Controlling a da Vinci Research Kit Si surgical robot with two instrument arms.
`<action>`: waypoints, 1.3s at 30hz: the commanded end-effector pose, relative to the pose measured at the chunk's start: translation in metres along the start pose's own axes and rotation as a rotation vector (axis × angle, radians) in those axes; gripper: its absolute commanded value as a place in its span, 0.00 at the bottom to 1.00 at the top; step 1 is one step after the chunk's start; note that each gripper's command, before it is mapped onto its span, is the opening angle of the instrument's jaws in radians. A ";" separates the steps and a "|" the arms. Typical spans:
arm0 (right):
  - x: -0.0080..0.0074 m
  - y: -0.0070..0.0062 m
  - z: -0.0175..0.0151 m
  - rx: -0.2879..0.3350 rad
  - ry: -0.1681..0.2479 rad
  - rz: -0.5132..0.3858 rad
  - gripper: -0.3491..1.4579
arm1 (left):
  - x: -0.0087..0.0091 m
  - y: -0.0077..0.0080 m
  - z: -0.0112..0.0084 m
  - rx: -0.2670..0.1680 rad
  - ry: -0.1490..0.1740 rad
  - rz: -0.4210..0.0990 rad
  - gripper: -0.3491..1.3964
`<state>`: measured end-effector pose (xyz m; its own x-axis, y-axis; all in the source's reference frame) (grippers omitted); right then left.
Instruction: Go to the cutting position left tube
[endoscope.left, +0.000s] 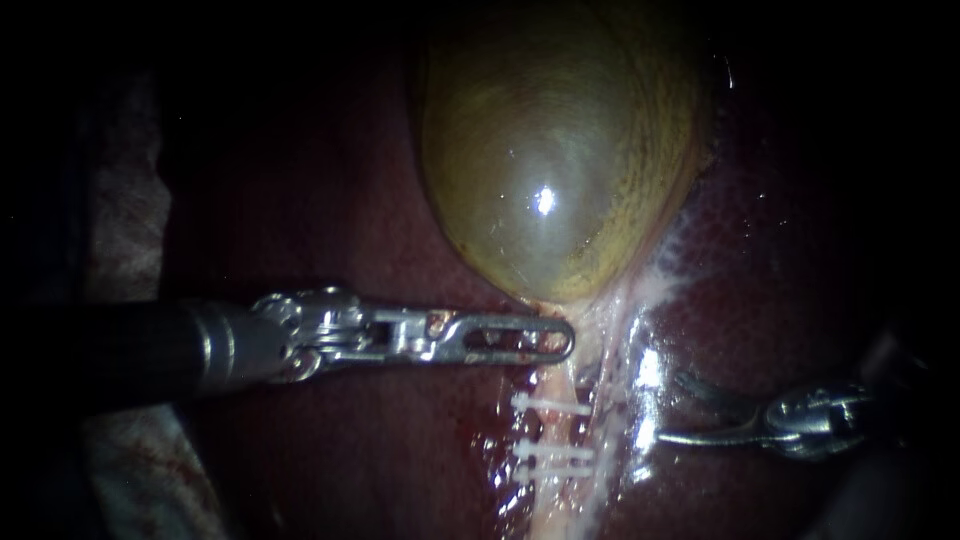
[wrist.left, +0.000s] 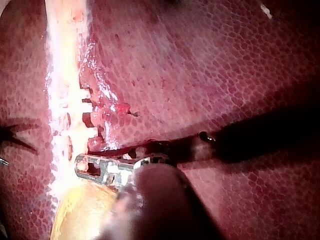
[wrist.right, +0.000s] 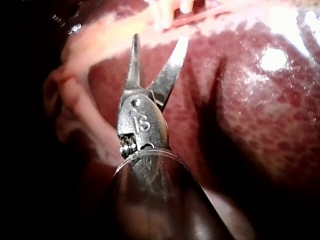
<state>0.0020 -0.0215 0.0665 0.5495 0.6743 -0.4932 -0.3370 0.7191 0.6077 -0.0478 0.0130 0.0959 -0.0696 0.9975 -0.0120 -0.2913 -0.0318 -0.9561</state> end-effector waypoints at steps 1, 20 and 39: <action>0.0000 -0.0001 0.0000 0.001 0.000 0.007 0.97 | 0.0000 0.0000 0.0000 0.000 0.000 0.000 0.00; 0.0005 -0.0009 0.0007 0.030 0.007 0.073 0.97 | 0.0003 0.0020 -0.0030 -0.012 -0.019 0.000 0.00; 0.0021 -0.0031 0.0038 0.083 -0.109 0.274 0.97 | -0.0005 0.0053 -0.0040 -0.018 -0.026 0.004 0.00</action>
<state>0.0074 -0.0229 0.0660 0.5242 0.8193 -0.2323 -0.4234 0.4874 0.7637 -0.0455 0.0125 0.0896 -0.0957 0.9954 -0.0078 -0.2741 -0.0339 -0.9611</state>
